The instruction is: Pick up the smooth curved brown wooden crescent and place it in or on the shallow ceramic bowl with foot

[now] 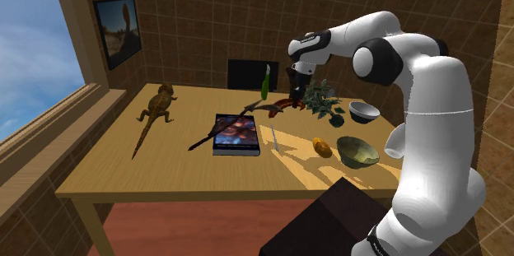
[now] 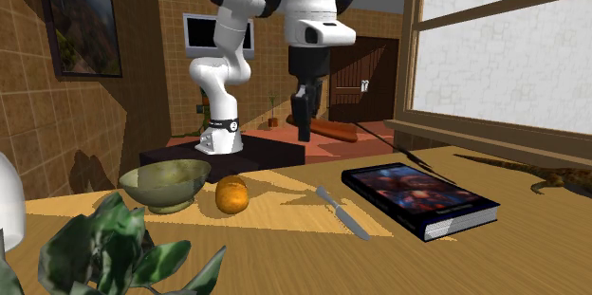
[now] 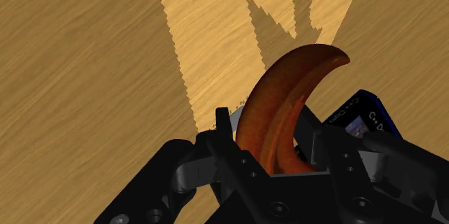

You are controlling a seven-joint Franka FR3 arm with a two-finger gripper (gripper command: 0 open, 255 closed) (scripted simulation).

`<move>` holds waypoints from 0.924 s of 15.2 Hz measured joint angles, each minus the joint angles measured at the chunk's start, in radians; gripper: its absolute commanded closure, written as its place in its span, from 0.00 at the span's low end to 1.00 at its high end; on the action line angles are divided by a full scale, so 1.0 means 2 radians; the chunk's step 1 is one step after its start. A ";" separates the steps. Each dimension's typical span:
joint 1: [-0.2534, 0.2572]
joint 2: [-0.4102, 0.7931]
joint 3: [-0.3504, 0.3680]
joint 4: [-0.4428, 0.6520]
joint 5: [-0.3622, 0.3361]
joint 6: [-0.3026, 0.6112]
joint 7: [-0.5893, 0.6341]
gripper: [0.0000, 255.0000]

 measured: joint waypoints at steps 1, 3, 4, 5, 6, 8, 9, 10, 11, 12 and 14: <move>-0.004 -0.013 -0.004 -0.019 -0.003 0.005 -0.009 1.00; -0.008 -0.034 -0.011 -0.053 -0.009 0.016 -0.023 1.00; -0.011 -0.043 -0.015 -0.069 -0.011 0.023 -0.031 1.00; -0.014 -0.055 -0.019 -0.087 -0.015 0.029 -0.039 1.00; -0.017 -0.064 -0.022 -0.102 -0.017 0.035 -0.046 1.00; -0.025 -0.086 -0.032 -0.133 -0.025 0.043 -0.065 1.00; -0.028 -0.098 -0.036 -0.149 -0.030 0.047 -0.071 1.00; -0.033 -0.100 -0.040 -0.153 -0.031 0.049 -0.080 1.00; -0.038 -0.110 -0.045 -0.167 -0.036 0.052 -0.089 1.00; -0.041 -0.121 -0.049 -0.182 -0.041 0.057 -0.096 1.00; -0.050 -0.134 -0.058 -0.200 -0.048 0.061 -0.113 1.00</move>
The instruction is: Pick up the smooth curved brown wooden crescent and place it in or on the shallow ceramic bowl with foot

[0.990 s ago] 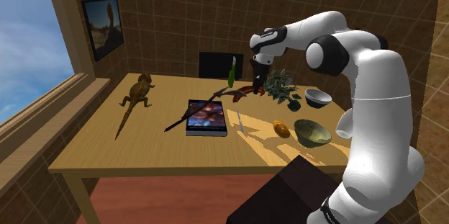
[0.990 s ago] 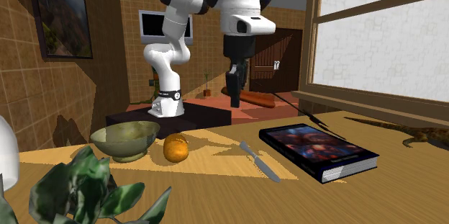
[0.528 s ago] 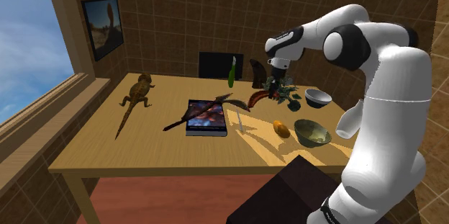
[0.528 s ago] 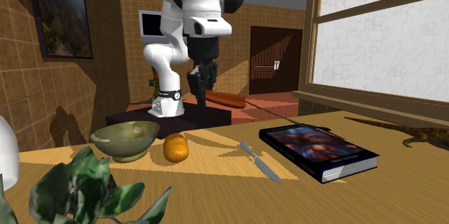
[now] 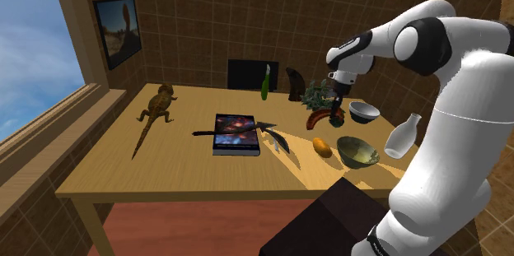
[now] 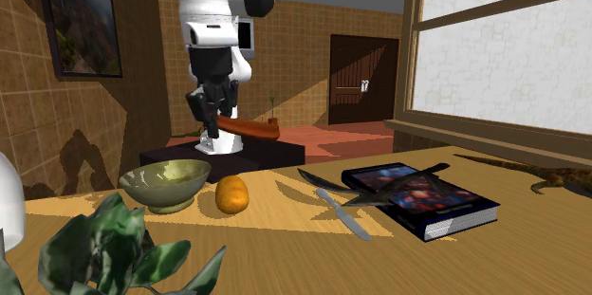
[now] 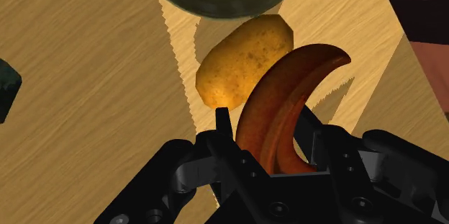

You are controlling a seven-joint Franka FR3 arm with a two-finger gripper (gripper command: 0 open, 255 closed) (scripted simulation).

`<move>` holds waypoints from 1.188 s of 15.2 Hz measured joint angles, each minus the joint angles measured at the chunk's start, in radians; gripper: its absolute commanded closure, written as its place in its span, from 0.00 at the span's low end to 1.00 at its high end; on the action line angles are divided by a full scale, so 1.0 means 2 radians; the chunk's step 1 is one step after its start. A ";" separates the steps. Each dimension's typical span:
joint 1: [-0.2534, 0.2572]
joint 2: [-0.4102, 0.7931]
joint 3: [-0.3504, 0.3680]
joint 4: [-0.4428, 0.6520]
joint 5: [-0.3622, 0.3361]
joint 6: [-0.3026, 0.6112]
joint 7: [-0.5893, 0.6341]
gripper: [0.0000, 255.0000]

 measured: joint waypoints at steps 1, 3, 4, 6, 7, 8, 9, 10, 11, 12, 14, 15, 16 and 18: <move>-0.005 -0.004 -0.004 -0.004 -0.003 0.000 -0.008 1.00; -0.015 -0.013 -0.014 -0.018 -0.009 0.005 -0.026 1.00; -0.021 -0.020 -0.019 -0.027 -0.014 0.007 -0.036 1.00; -0.032 -0.031 -0.030 -0.042 -0.022 0.011 -0.055 1.00; -0.039 -0.031 -0.035 -0.045 -0.023 0.013 -0.066 1.00; -0.045 -0.035 -0.040 -0.046 -0.027 0.010 -0.076 1.00; -0.052 -0.035 -0.045 -0.046 -0.029 0.009 -0.086 1.00; -0.057 -0.041 -0.050 -0.053 -0.033 0.011 -0.095 1.00; -0.063 -0.046 -0.056 -0.061 -0.038 0.015 -0.105 1.00; -0.068 -0.049 -0.060 -0.065 -0.040 0.016 -0.112 1.00; -0.080 -0.049 -0.070 -0.068 -0.044 0.019 -0.133 1.00; -0.087 -0.049 -0.075 -0.067 -0.046 0.018 -0.144 1.00; -0.091 -0.048 -0.078 -0.070 -0.046 0.022 -0.151 1.00; -0.095 -0.040 -0.079 -0.075 -0.042 0.033 -0.159 1.00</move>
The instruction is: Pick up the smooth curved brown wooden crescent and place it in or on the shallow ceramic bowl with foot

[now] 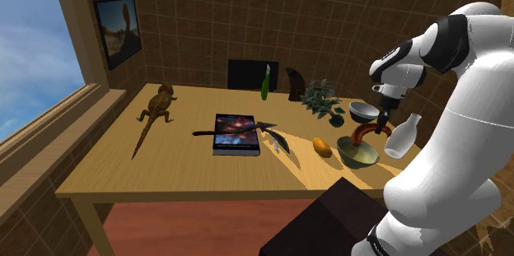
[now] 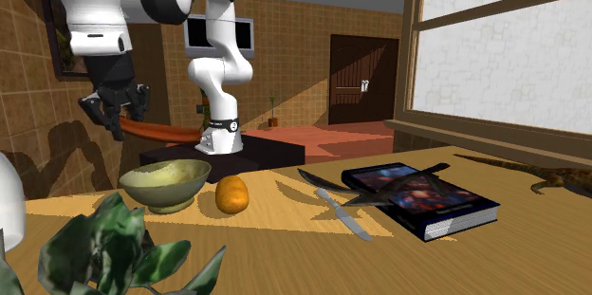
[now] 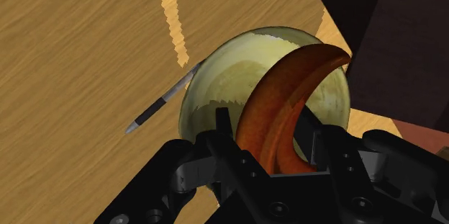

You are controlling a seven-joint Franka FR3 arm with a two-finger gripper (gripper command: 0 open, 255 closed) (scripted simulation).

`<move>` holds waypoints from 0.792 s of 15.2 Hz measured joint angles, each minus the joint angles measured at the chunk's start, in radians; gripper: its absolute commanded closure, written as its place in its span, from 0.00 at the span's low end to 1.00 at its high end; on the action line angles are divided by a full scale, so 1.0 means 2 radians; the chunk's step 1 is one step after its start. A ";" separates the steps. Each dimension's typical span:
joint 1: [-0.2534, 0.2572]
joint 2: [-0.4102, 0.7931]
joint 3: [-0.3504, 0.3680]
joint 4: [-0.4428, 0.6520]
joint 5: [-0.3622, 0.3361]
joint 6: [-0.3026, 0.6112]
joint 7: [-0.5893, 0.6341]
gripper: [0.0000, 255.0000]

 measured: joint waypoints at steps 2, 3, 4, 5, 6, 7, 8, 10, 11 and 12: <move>-0.002 0.009 0.001 -0.003 0.006 0.010 -0.005 1.00; -0.003 0.015 0.002 -0.005 0.009 0.017 -0.007 1.00; -0.004 0.019 0.002 -0.007 0.012 0.023 -0.010 1.00; -0.005 0.023 0.003 -0.011 0.015 0.030 -0.012 1.00; -0.007 0.027 0.003 -0.013 0.017 0.035 -0.015 1.00; -0.008 0.032 0.005 -0.015 0.021 0.041 -0.017 1.00; -0.008 0.038 0.006 -0.017 0.025 0.048 -0.019 1.00; -0.010 0.047 0.008 -0.020 0.031 0.059 -0.023 1.00; -0.011 0.050 0.009 -0.022 0.033 0.063 -0.025 1.00; -0.011 0.052 0.010 -0.022 0.034 0.064 -0.025 1.00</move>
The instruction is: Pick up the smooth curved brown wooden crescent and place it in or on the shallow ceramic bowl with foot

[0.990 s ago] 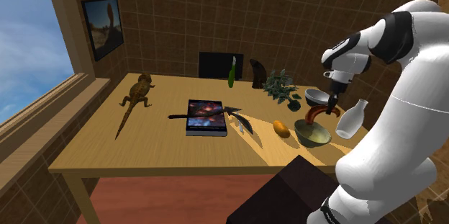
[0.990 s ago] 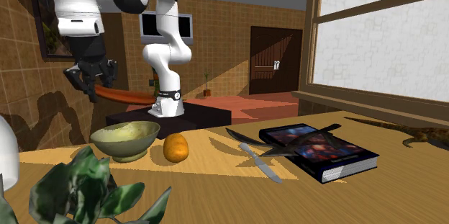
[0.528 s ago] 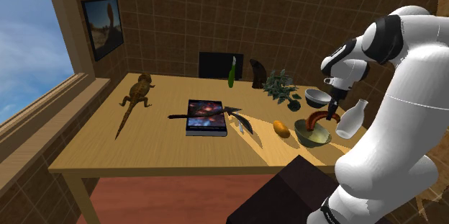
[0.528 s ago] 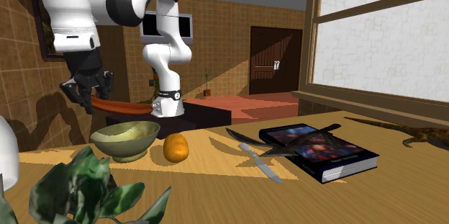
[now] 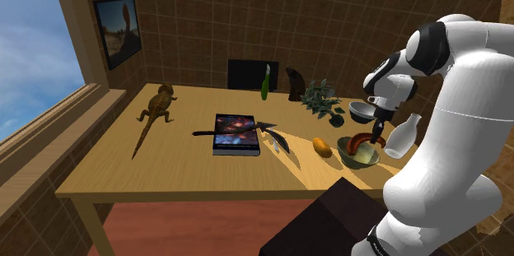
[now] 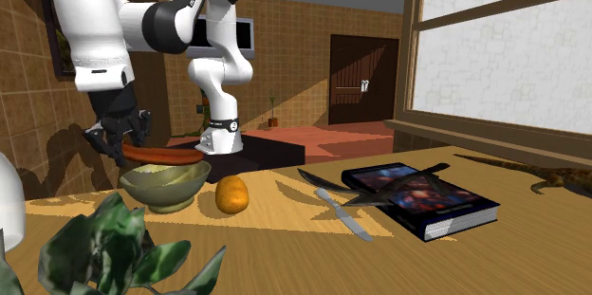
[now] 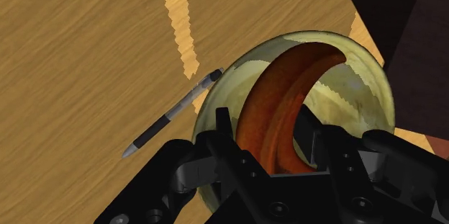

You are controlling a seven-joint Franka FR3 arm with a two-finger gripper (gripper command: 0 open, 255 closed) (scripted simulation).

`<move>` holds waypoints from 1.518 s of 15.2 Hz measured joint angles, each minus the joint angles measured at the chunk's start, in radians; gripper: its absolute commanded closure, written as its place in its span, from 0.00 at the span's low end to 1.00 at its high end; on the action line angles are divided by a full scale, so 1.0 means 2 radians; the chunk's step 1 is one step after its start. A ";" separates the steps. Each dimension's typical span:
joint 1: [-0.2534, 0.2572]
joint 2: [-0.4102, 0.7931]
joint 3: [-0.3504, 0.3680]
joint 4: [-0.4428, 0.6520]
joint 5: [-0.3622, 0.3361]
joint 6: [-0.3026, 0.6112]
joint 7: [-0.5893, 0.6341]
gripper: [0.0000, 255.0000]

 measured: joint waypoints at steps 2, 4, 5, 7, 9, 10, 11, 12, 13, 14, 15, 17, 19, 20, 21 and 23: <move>0.000 0.001 0.000 0.000 0.001 0.002 -0.001 1.00; 0.000 0.002 0.000 0.000 0.001 0.002 -0.001 1.00; -0.001 0.002 0.000 0.000 0.001 0.002 -0.001 1.00; -0.001 0.002 0.001 0.000 0.001 0.002 -0.001 0.00; 0.000 0.002 0.001 0.000 0.001 0.002 -0.001 0.00; 0.000 0.002 0.001 0.000 0.001 0.002 -0.001 0.00; 0.000 0.002 0.001 0.000 0.001 0.002 -0.001 0.00; 0.000 0.002 0.001 0.000 0.001 0.002 -0.001 0.00; 0.000 -0.003 -0.001 0.003 -0.002 -0.005 0.001 0.00; 0.002 -0.011 -0.003 0.009 -0.007 -0.016 0.005 0.00; 0.003 -0.015 -0.005 0.019 -0.011 -0.031 0.007 0.00; 0.004 -0.022 -0.006 0.033 -0.016 -0.051 0.011 0.00; 0.005 -0.025 -0.007 0.036 -0.018 -0.056 0.013 0.00; 0.005 -0.025 -0.007 0.037 -0.019 -0.057 0.013 0.00; 0.005 -0.025 -0.007 0.037 -0.019 -0.057 0.013 0.00; 0.005 -0.026 -0.007 0.037 -0.019 -0.057 0.013 0.00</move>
